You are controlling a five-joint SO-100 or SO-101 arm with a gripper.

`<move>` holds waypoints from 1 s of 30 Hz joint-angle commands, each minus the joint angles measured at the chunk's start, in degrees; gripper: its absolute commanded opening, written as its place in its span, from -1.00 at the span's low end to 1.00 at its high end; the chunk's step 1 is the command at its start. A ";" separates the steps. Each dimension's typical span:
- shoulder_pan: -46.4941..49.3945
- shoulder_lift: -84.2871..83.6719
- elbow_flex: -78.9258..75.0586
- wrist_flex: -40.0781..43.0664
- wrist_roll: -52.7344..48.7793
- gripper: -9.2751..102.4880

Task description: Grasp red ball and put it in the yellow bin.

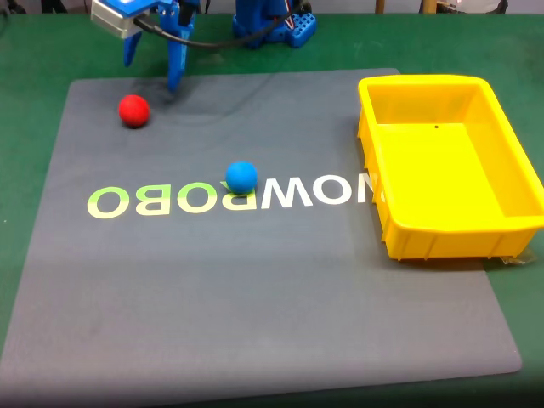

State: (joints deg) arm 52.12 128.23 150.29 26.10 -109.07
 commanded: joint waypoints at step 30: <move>-6.06 -28.56 -21.45 -9.67 4.83 -0.24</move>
State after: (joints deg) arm 46.58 100.02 133.33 18.02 -105.47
